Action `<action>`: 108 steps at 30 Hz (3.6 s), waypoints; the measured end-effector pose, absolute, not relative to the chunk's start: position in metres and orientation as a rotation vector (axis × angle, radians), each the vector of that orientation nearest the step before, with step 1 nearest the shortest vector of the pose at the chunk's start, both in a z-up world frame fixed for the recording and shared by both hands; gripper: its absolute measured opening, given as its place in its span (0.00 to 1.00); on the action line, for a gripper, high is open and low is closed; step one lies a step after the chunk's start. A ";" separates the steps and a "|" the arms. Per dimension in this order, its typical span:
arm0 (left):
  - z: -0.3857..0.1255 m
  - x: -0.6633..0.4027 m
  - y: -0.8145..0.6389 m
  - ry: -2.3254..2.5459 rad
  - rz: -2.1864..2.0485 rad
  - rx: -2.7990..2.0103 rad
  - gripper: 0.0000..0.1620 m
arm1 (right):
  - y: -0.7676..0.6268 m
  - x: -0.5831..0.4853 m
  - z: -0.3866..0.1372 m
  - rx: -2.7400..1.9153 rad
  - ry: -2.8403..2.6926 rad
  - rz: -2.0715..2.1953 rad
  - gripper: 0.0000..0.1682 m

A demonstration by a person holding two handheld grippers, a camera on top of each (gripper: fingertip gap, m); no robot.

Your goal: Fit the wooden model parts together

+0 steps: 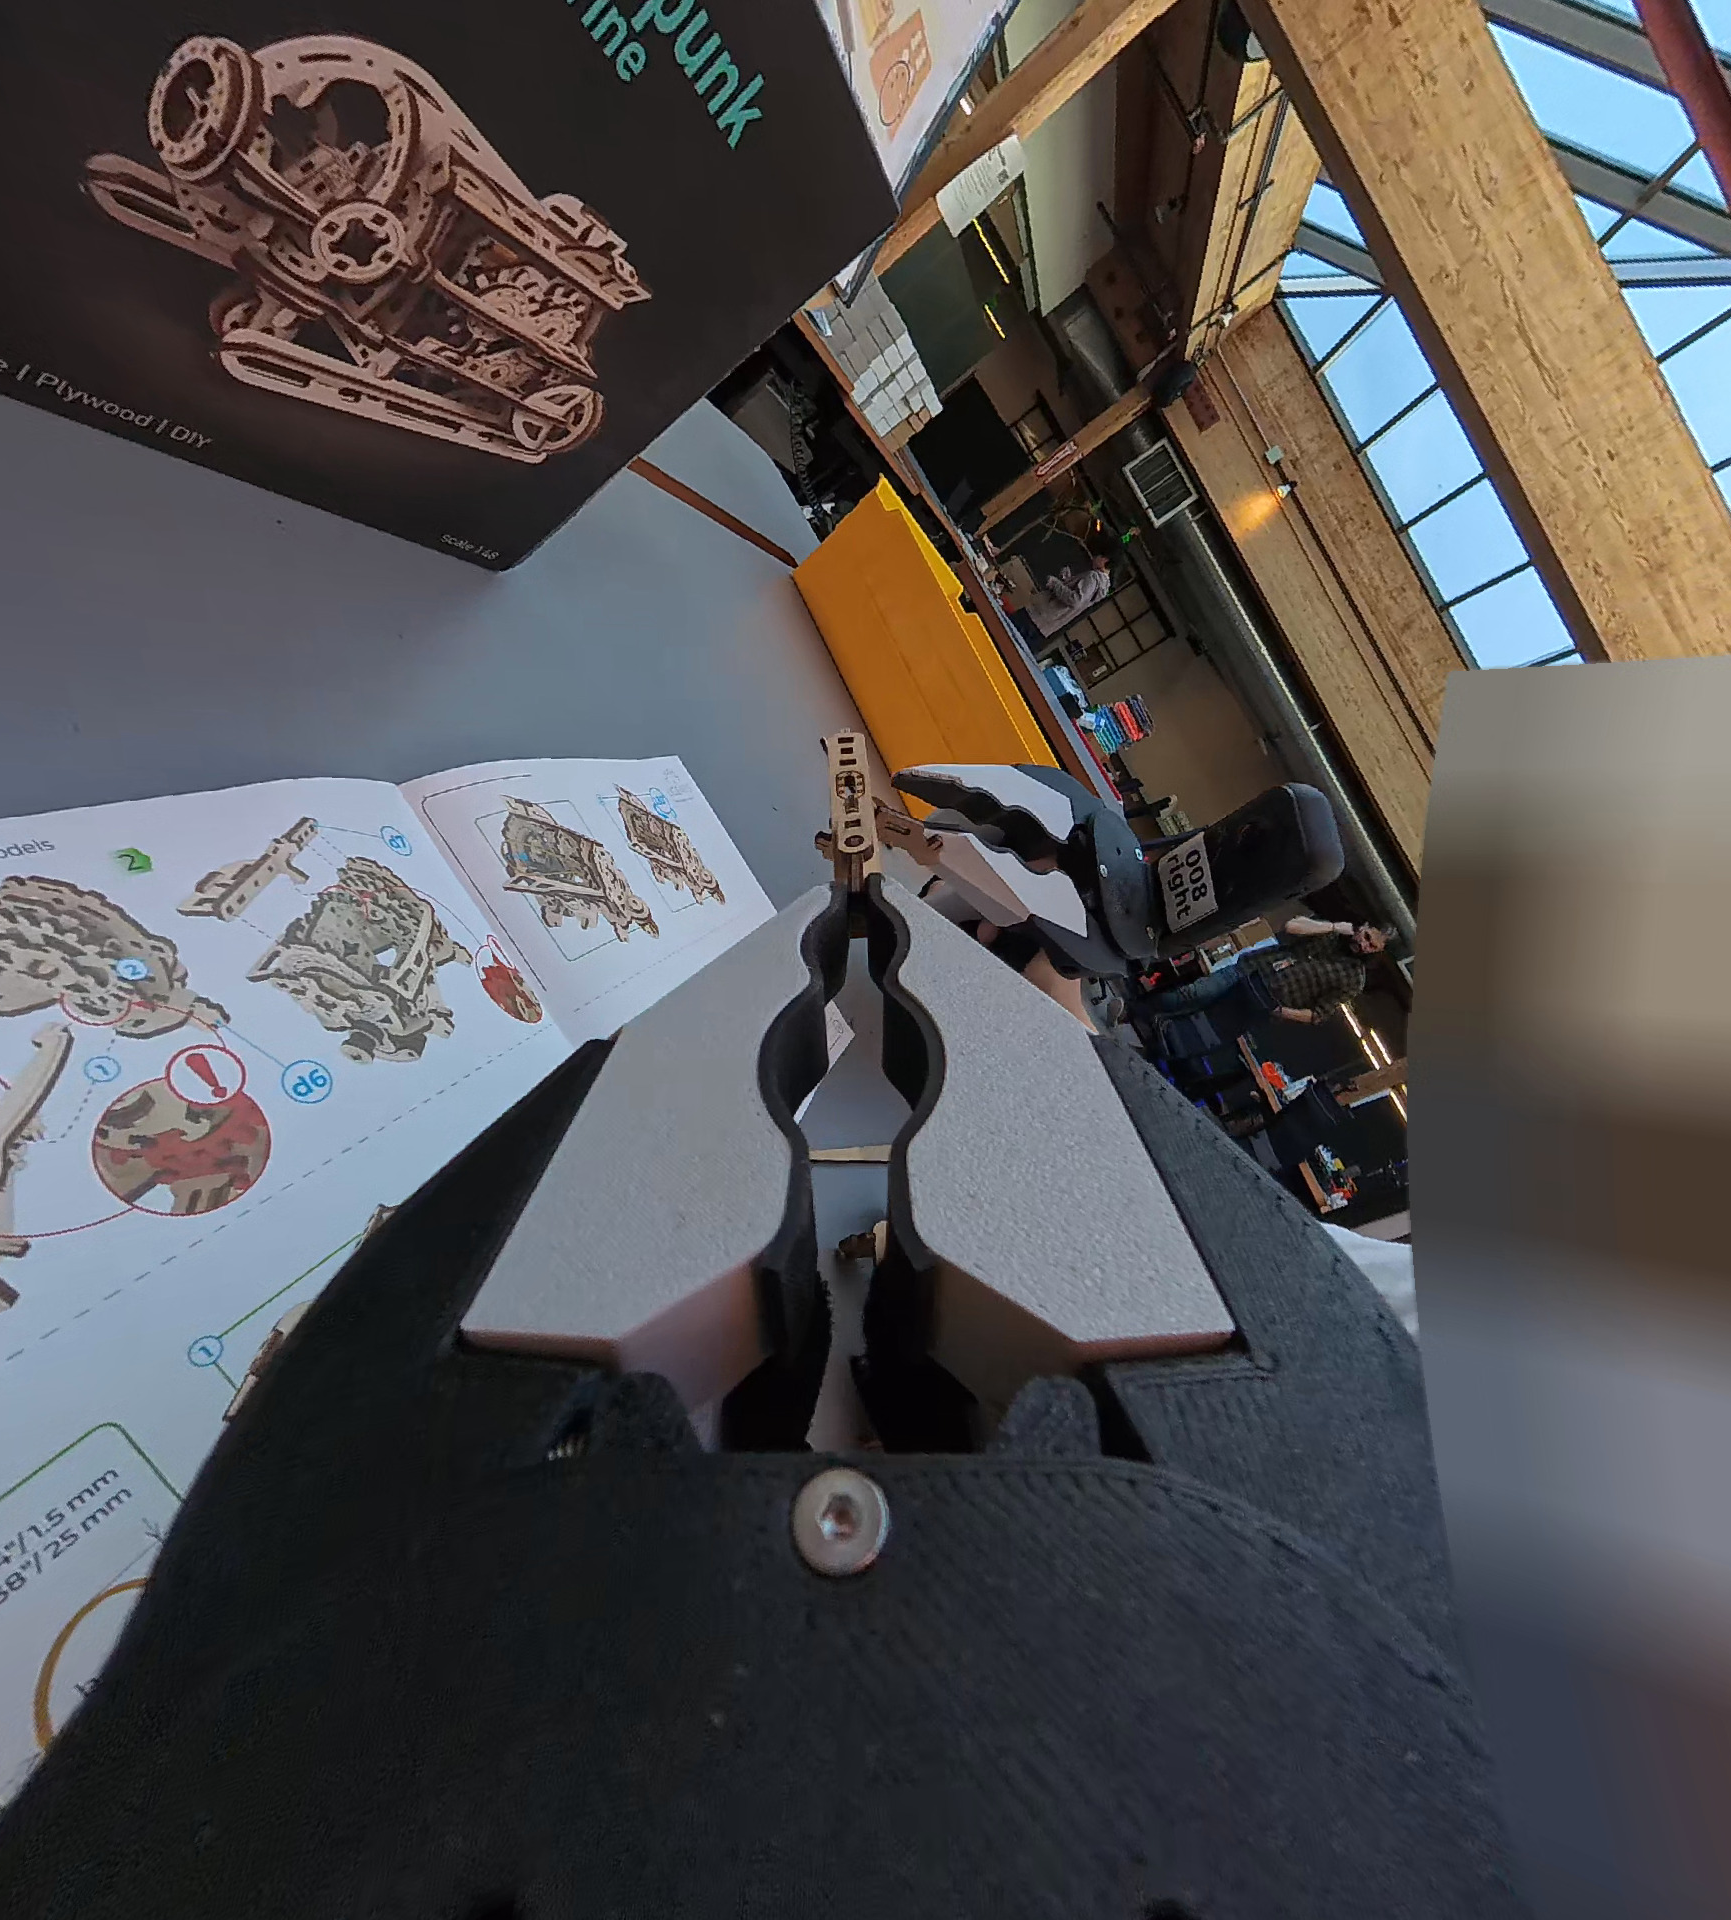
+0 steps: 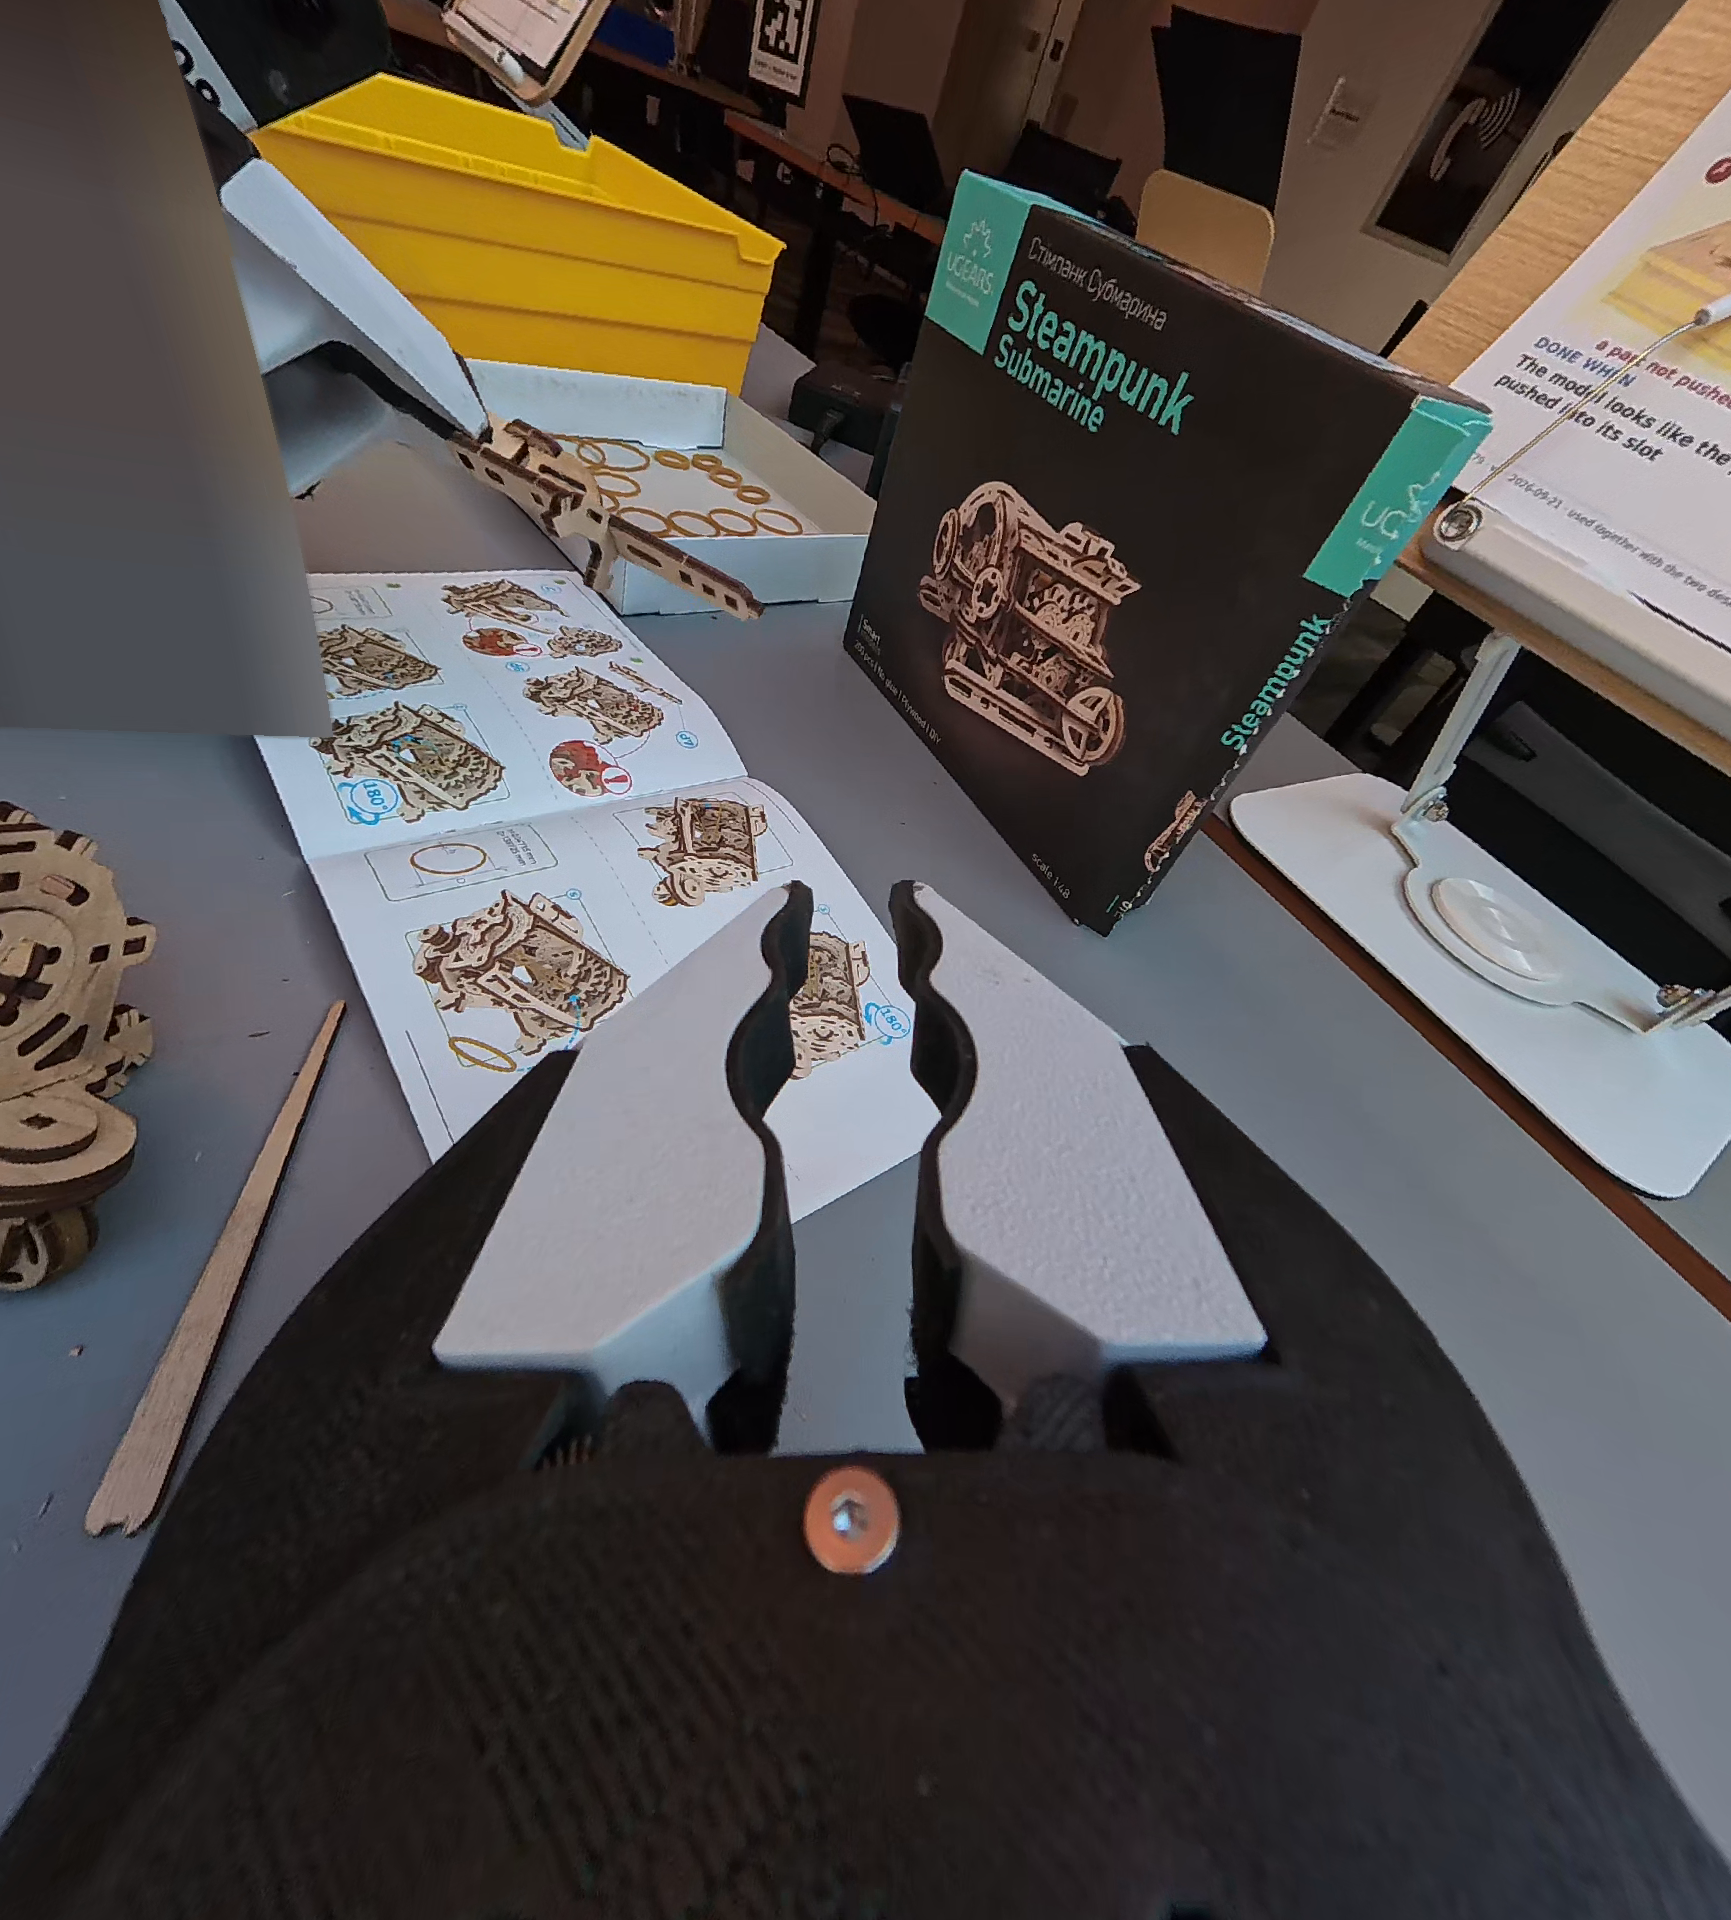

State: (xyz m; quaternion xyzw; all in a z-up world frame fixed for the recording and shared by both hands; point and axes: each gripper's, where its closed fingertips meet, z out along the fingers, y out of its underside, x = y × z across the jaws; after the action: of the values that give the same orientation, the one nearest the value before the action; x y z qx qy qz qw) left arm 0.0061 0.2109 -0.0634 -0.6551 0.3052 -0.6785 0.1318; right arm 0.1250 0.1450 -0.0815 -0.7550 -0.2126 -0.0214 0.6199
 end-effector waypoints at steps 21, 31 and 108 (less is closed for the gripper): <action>-0.063 0.005 0.216 0.876 -1.949 -1.897 0.00 | 0.142 0.123 -0.077 -1.725 -0.495 -0.005 0.09; -0.062 0.003 0.220 0.875 -1.920 -1.888 0.00 | 0.142 0.123 -0.079 -1.731 -0.501 -0.022 0.09; -0.052 -0.009 0.246 0.737 -1.968 -1.858 0.00 | 0.135 0.112 -0.081 -1.724 -0.600 -0.034 0.09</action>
State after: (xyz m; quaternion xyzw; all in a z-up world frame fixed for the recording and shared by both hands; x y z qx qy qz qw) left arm -0.0090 0.2457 -0.0519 -0.6530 0.2590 -0.6917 0.1674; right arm 0.1119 0.1349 -0.0813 -0.7470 -0.2599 -0.0147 0.6117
